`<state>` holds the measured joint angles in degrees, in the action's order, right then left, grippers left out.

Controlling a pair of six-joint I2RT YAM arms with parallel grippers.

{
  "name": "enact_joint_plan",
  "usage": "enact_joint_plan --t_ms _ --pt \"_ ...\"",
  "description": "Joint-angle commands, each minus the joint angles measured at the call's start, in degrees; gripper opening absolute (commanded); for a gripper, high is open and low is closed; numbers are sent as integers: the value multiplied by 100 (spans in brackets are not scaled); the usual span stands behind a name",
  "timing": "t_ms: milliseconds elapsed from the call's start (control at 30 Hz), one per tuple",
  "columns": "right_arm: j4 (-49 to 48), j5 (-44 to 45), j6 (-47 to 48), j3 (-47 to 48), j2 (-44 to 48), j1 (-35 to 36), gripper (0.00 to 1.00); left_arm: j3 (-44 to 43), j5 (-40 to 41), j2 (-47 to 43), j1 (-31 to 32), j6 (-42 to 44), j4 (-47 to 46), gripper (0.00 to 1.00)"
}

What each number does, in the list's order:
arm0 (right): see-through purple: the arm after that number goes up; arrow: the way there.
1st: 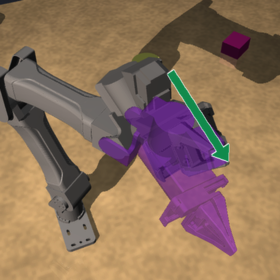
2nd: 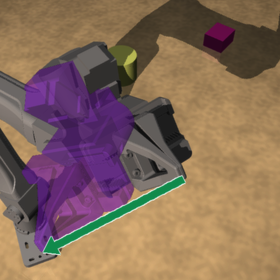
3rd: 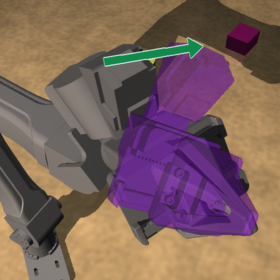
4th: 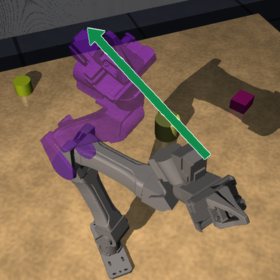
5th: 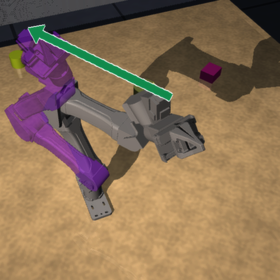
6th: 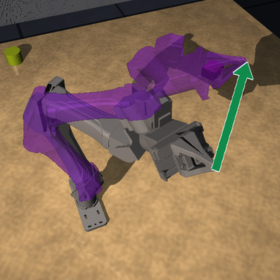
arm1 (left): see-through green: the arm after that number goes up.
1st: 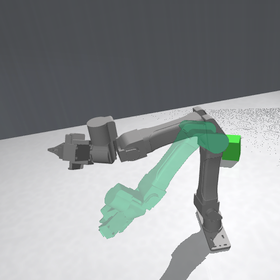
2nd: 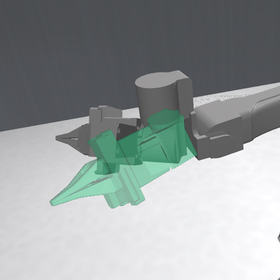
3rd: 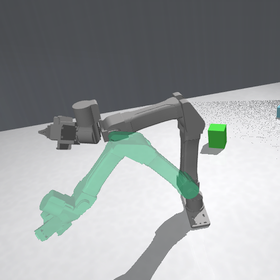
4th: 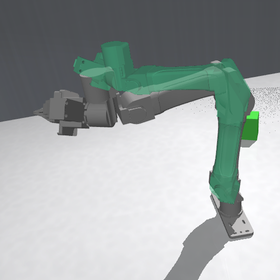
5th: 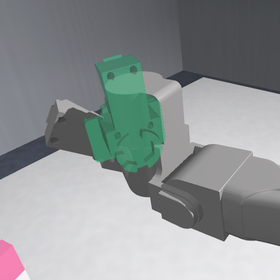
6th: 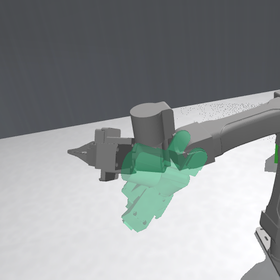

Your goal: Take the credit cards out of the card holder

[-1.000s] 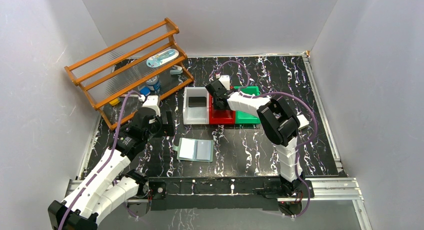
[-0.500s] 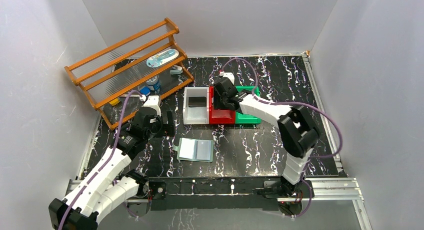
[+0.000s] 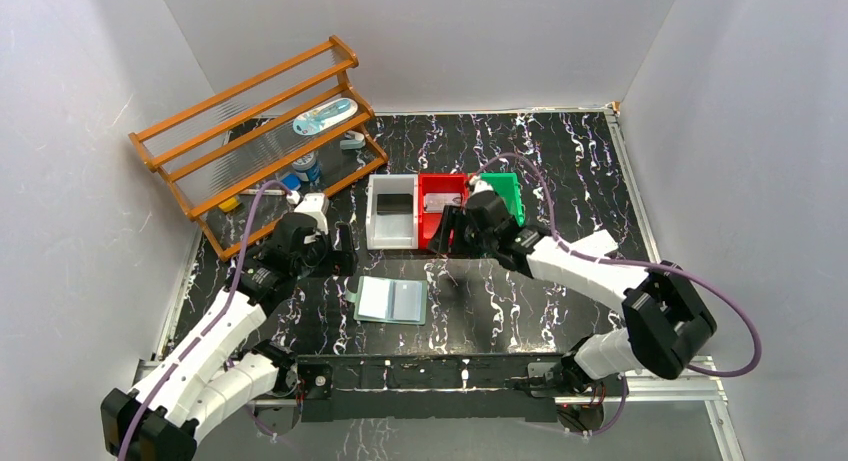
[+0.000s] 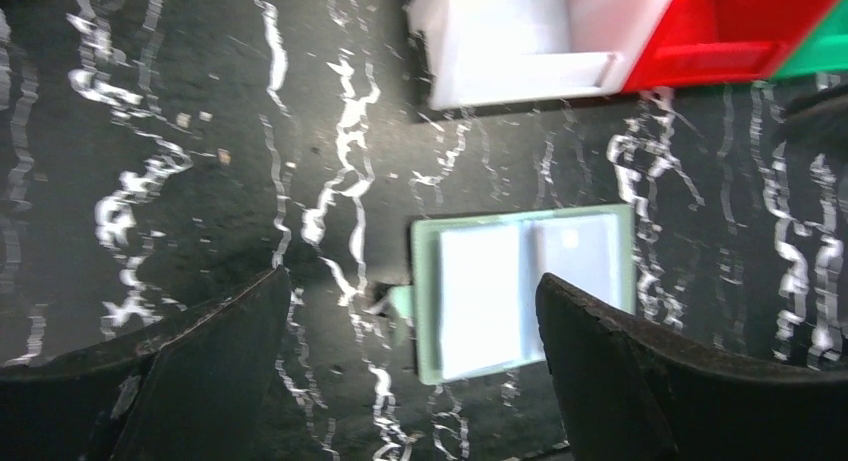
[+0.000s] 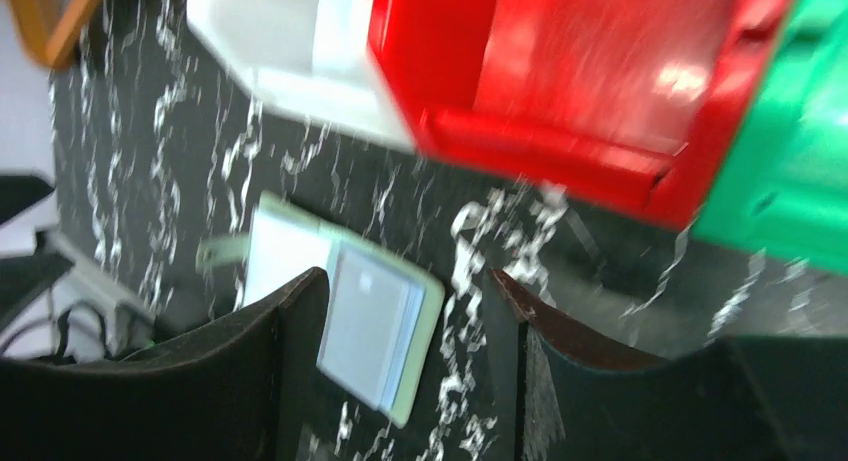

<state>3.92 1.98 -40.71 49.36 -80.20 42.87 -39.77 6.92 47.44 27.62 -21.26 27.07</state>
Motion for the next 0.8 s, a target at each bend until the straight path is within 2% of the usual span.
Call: enact_joint_plan --t_ms 0,133,267,500,767 --pt "-981 -700 -961 -677 412 553 66 226 -1097 135 15 -785 -148 90" --pt "-1428 -605 -1241 -1051 202 1122 65 502 -1843 595 15 -1343 -502 87" --pt "-1687 -831 -1255 -1000 -266 1427 60 524 -2241 1031 22 -1367 -667 79" --pt "-1544 -728 -1309 -759 -629 1598 56 404 -2269 1285 25 -1276 -697 73" --pt "-1378 -504 -1470 -770 -720 1599 56 303 -2349 1566 24 -1057 -695 72"
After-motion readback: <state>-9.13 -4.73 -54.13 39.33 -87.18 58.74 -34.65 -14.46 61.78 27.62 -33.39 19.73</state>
